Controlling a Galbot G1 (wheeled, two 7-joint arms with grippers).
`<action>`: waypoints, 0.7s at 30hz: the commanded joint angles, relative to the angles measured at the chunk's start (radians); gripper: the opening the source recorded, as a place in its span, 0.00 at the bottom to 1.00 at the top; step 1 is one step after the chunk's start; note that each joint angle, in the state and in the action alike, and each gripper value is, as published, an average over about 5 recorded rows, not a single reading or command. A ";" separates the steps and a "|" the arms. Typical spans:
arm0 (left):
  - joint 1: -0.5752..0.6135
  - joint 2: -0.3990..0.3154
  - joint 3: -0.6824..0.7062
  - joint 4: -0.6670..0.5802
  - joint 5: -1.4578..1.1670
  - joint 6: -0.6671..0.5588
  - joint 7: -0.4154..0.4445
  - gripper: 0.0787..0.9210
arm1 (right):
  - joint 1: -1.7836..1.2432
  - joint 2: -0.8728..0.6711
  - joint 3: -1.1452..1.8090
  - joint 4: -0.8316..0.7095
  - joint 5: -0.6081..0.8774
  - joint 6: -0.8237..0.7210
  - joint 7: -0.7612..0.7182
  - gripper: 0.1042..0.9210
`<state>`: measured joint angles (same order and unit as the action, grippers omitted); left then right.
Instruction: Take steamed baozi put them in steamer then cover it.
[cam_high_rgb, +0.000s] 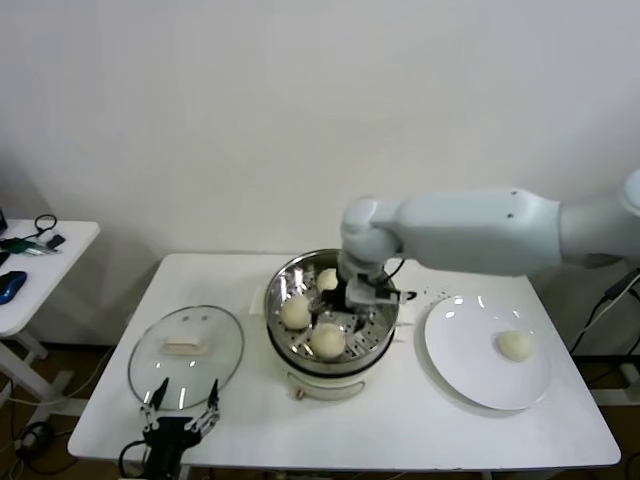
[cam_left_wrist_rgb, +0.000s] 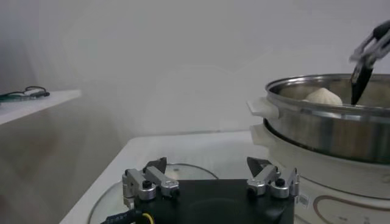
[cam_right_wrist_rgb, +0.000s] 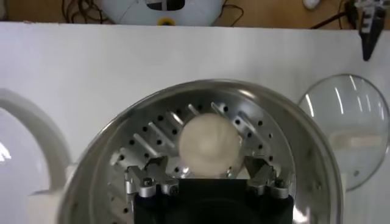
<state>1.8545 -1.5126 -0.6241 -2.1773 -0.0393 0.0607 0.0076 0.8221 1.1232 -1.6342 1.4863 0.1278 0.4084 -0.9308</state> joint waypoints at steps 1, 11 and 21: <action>0.000 -0.001 0.001 -0.001 0.001 0.000 0.000 0.88 | 0.271 -0.172 -0.163 -0.049 0.361 -0.059 -0.116 0.88; -0.013 0.002 0.003 -0.005 -0.008 0.005 0.002 0.88 | 0.300 -0.538 -0.401 -0.083 0.402 -0.447 -0.111 0.88; -0.020 -0.010 0.001 -0.013 -0.011 0.017 0.008 0.88 | -0.300 -0.706 0.049 -0.272 0.136 -0.491 -0.071 0.88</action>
<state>1.8362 -1.5213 -0.6228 -2.1900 -0.0485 0.0744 0.0142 0.8526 0.6039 -1.8010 1.3335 0.3568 0.0264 -1.0011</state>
